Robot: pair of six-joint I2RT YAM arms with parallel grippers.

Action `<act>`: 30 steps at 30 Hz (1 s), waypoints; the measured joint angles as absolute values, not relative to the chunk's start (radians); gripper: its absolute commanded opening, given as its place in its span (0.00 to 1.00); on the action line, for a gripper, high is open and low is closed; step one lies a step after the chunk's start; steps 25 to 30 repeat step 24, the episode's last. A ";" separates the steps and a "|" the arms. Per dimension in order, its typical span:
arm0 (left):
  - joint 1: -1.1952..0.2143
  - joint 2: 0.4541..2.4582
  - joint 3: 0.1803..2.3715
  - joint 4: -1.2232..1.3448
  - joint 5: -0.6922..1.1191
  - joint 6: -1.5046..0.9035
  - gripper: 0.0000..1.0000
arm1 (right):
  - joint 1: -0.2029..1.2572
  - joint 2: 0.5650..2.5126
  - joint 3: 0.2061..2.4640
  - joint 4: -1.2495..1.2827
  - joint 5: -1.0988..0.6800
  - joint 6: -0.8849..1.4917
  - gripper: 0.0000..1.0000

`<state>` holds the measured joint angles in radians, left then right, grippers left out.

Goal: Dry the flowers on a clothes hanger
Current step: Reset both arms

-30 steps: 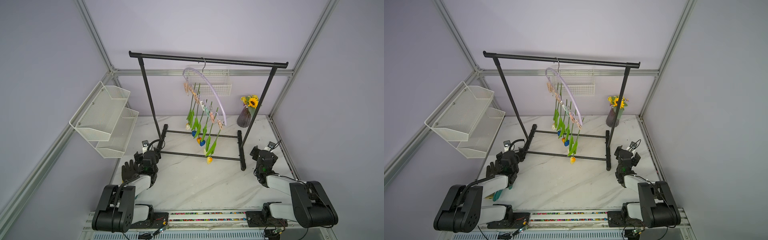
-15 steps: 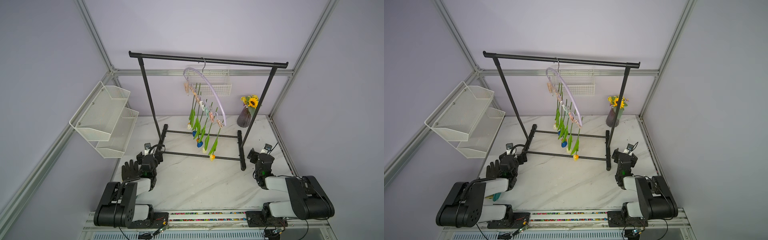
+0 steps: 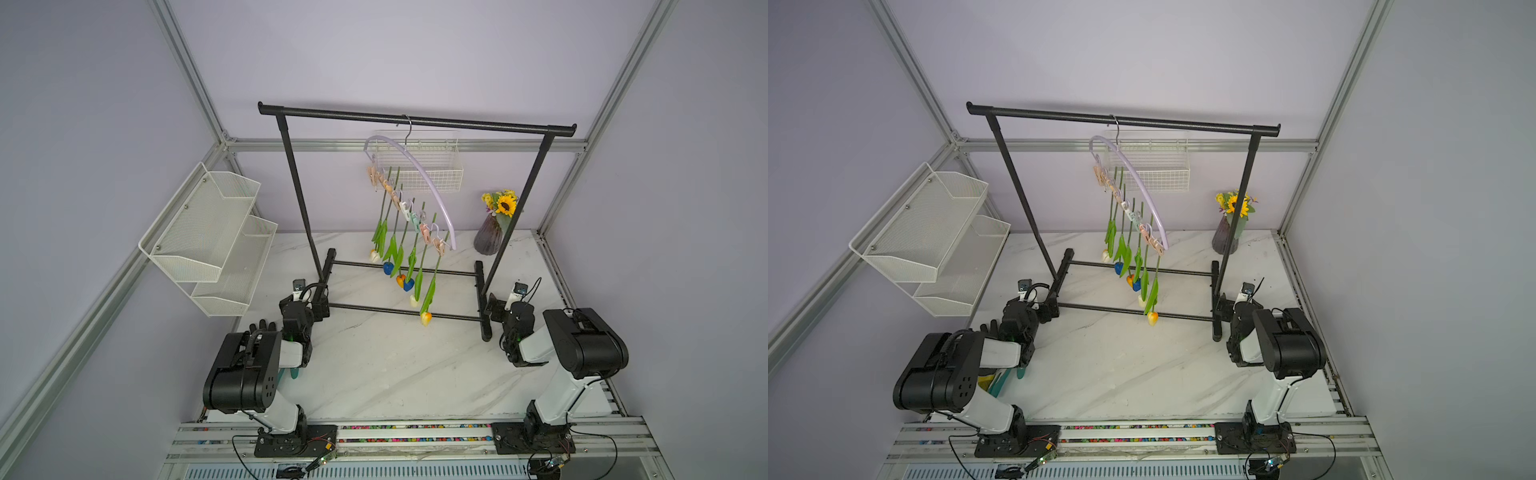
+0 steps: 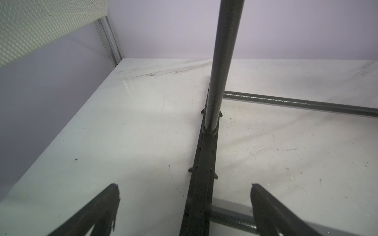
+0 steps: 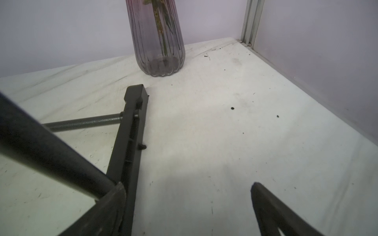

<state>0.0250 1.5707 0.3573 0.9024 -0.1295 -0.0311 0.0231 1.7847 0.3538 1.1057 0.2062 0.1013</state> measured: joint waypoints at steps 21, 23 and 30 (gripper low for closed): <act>0.025 1.571 0.358 0.897 -0.122 -0.031 1.00 | 0.023 1.784 0.456 1.017 0.183 0.070 0.97; 0.025 1.571 0.358 0.897 -0.122 -0.031 1.00 | 0.023 1.784 0.456 1.017 0.183 0.069 0.97; 0.025 1.571 0.358 0.897 -0.122 -0.031 1.00 | 0.023 1.784 0.456 1.017 0.183 0.069 0.97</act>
